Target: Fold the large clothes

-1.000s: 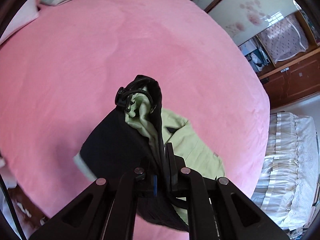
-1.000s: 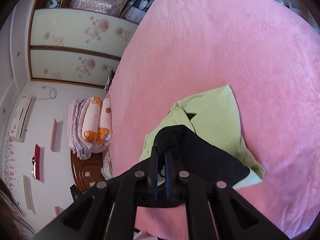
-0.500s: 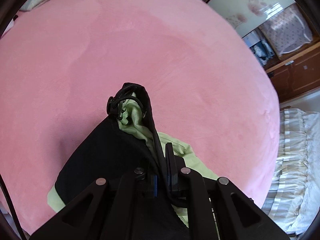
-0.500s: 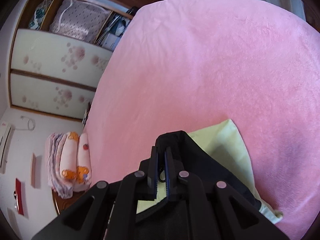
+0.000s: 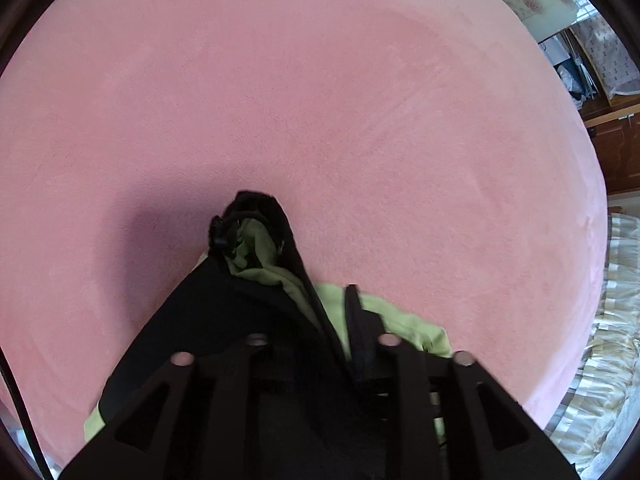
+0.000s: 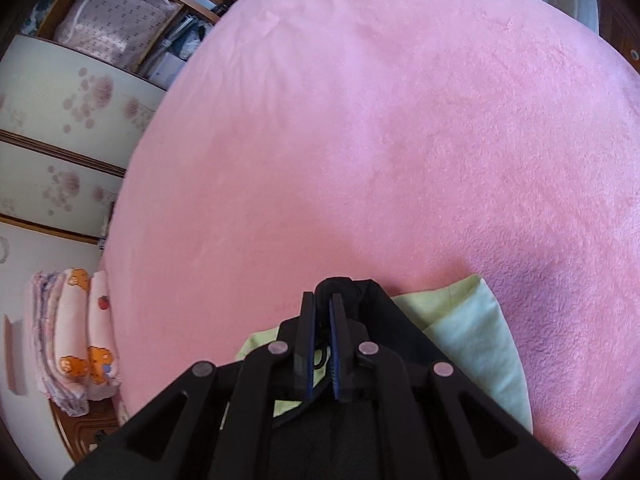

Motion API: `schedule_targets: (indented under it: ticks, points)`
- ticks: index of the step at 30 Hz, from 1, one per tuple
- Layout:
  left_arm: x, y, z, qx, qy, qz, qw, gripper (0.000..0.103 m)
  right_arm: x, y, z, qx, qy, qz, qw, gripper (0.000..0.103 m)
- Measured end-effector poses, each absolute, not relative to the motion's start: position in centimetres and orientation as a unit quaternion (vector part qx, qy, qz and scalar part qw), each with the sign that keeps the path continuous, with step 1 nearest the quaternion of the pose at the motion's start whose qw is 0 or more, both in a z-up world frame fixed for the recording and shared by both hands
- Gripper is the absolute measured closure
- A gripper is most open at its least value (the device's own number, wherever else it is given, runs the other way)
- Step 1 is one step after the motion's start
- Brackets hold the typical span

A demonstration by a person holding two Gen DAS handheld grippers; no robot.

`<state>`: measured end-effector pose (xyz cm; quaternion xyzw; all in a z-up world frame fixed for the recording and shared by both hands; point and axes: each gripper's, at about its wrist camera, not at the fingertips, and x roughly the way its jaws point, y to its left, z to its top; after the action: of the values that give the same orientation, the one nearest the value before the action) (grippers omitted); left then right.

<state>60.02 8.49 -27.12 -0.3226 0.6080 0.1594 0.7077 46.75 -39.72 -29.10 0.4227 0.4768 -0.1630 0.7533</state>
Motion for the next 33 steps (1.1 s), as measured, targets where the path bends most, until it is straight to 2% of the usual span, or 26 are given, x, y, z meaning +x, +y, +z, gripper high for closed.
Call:
schedule_targets:
  ticks: [2, 3, 5, 11, 14, 16, 22, 27, 33]
  points:
    - [60.9, 8.6, -27.2, -0.305, 0.605, 0.165, 0.716, 0.058, 47.3, -39.7, -29.8, 0.410, 0.485, -0.176, 0.752, 0.097]
    - [61.3, 8.5, -27.1, -0.295, 0.603, 0.166, 0.723, 0.054, 47.5, -39.7, -30.0, 0.405, 0.486, -0.181, 0.753, 0.093]
    - [61.7, 8.3, -26.9, -0.281, 0.594, 0.163, 0.736, 0.038, 48.1, -39.8, -29.9, 0.383, 0.480, -0.193, 0.765, 0.089]
    - [60.8, 7.9, -25.0, -0.251, 0.548, 0.165, 0.781, 0.020, 49.4, -39.8, -28.2, 0.310, 0.479, -0.193, 0.798, 0.088]
    - [59.5, 8.1, -23.6, -0.248, 0.534, 0.154, 0.794, 0.019, 48.7, -40.1, -27.5, 0.307, 0.487, -0.166, 0.801, 0.085]
    - [58.3, 8.3, -23.0, -0.249, 0.536, 0.146, 0.794, 0.019, 47.6, -40.6, -26.9, 0.301, 0.491, -0.160, 0.802, 0.076]
    - [54.1, 9.7, -22.2, -0.259, 0.553, 0.152, 0.777, 0.019, 42.8, -41.4, -24.7, 0.272, 0.495, -0.137, 0.814, 0.062]
    - [49.5, 10.5, -21.7, -0.280, 0.553, 0.151, 0.770, 0.019, 38.3, -41.4, -23.6, 0.248, 0.515, -0.108, 0.813, 0.060]
    - [46.7, 11.3, -22.2, -0.258, 0.580, 0.138, 0.761, 0.019, 33.0, -41.5, -23.7, 0.235, 0.542, -0.082, 0.803, 0.048]
